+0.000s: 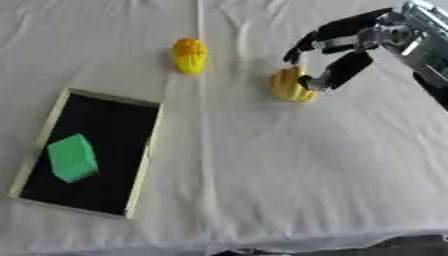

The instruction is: Pick up objects on the table and place them in the box.

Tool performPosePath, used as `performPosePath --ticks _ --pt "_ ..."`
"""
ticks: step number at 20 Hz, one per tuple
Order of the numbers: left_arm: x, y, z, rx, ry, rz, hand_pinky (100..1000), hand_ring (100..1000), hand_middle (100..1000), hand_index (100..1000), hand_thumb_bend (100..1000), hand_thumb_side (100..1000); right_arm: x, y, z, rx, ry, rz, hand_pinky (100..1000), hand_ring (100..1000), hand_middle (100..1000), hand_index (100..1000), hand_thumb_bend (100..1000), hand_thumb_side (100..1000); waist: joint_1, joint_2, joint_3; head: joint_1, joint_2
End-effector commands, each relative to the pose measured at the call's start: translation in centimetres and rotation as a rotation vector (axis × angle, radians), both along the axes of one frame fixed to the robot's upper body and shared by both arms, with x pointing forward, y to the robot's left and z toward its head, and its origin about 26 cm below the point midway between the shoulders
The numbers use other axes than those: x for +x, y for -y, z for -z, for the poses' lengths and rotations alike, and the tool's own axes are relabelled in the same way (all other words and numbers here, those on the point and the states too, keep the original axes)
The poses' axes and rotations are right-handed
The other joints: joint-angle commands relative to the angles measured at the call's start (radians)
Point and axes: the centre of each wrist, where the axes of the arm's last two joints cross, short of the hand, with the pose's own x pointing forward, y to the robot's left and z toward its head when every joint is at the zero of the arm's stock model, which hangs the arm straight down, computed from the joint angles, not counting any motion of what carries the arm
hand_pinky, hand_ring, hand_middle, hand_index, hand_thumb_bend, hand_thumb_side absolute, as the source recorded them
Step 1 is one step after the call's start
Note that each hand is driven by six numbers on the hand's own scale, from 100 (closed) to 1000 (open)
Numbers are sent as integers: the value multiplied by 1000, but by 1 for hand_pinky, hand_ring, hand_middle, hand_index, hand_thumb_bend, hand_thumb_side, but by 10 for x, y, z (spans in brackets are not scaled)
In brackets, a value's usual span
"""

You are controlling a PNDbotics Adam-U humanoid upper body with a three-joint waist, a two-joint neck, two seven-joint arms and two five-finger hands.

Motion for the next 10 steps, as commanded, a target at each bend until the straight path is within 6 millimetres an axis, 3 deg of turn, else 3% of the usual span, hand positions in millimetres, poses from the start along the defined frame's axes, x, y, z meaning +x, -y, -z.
performPosePath --ticks 1,10 --pt "-2 2 -10 17 32 12 816 744 704 839 100 389 2 8 -8 -13 56 28 1000 987 851 969 127 712 4 -15 2 -3 5" --pt "-2 2 -10 17 30 17 816 741 700 835 100 393 8 13 1 -40 63 43 1000 982 838 966 118 779 6 -6 3 -6 5"
